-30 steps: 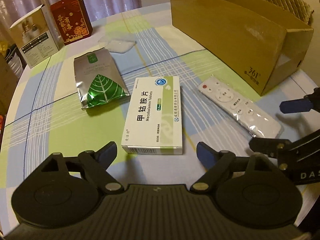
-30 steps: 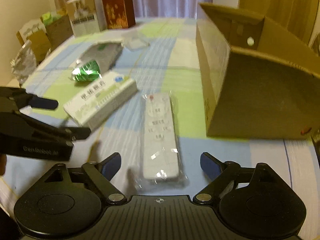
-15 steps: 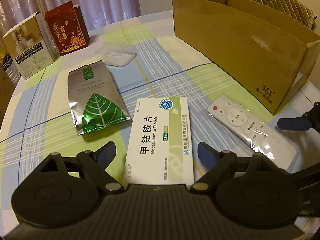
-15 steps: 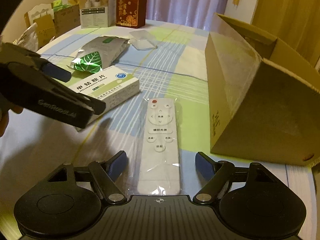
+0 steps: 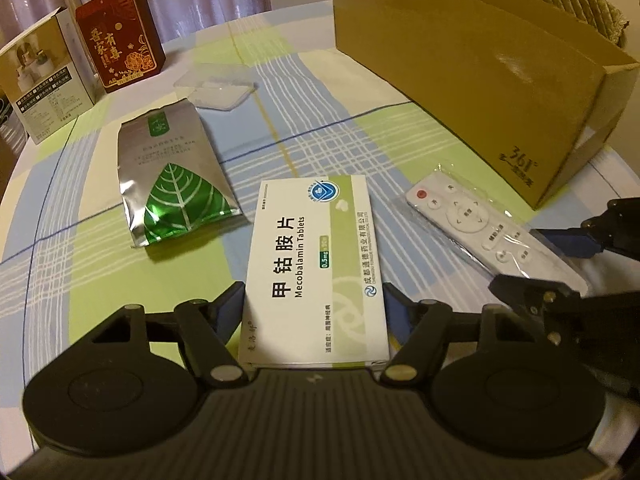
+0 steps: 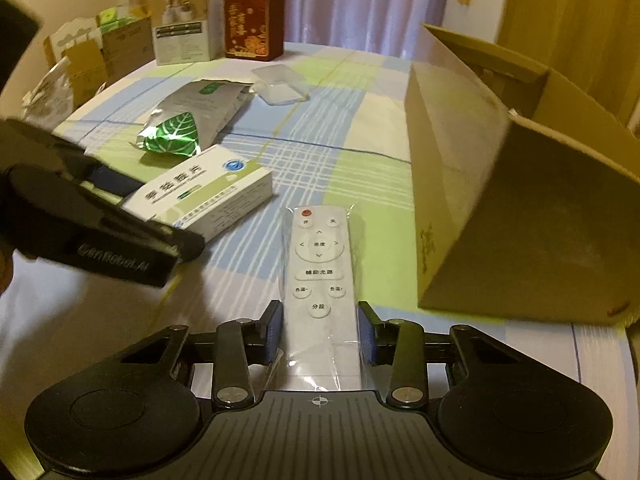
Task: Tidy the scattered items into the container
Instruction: 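Lift the medicine box and remote with both tools toward the cardboard box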
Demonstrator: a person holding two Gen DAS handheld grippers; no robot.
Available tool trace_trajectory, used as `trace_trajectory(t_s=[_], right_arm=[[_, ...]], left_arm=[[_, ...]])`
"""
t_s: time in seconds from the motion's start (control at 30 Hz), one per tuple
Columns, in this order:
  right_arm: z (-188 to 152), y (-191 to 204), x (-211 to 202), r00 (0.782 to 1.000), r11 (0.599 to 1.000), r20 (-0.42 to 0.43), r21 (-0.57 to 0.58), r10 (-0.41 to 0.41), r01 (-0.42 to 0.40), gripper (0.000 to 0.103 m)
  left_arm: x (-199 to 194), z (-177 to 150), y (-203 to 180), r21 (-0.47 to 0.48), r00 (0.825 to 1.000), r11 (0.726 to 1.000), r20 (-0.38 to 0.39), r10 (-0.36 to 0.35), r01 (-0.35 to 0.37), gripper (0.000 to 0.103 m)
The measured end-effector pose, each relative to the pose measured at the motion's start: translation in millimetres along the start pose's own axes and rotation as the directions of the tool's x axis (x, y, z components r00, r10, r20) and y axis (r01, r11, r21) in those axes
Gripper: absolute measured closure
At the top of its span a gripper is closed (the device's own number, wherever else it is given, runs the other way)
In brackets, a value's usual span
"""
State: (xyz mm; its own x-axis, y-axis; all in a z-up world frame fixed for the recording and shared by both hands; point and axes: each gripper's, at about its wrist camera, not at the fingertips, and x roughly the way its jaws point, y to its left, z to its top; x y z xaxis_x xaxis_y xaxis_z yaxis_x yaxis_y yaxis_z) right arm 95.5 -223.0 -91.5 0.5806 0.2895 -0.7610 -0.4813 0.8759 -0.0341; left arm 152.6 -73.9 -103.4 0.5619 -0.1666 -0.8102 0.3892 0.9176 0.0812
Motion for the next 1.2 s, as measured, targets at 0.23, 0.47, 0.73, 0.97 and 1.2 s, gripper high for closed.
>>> trace_trajectory(t_s=[0.23, 0.47, 0.73, 0.97, 1.2], right_arm=[[1, -2, -5, 1.000, 0.999, -0.012, 0.037, 0.024, -0.023, 0.062], [-1, -4, -2, 1.000, 0.999, -0.016, 0.050, 0.021, -0.020, 0.062], [-1, -8, -3, 0.999, 0.997, -0.019, 0.073, 0.037, -0.035, 0.062], [5, -8, -22, 0.999, 0.996, 0.020, 0.077, 0.047, -0.049, 0.062], [11, -5, -52, 0.996, 0.997, 0.074, 0.067, 0.040, -0.045, 0.062]], left_arm=[[-5, -5, -6, 0.007, 1.000, 1.000, 0.004, -0.008, 0.008, 0.036], [1, -6, -6, 0.012, 1.000, 1.000, 0.001, 0.000, -0.001, 0.034], [-1, -4, -4, 0.013, 1.000, 1.000, -0.015, -0.001, 0.001, 0.036], [-27, -2, -4, 0.028, 0.999, 0.999, 0.029, 0.019, -0.020, 0.036], [-58, -2, 0, -0.027, 0.997, 0.999, 0.062, 0.036, -0.034, 0.036]])
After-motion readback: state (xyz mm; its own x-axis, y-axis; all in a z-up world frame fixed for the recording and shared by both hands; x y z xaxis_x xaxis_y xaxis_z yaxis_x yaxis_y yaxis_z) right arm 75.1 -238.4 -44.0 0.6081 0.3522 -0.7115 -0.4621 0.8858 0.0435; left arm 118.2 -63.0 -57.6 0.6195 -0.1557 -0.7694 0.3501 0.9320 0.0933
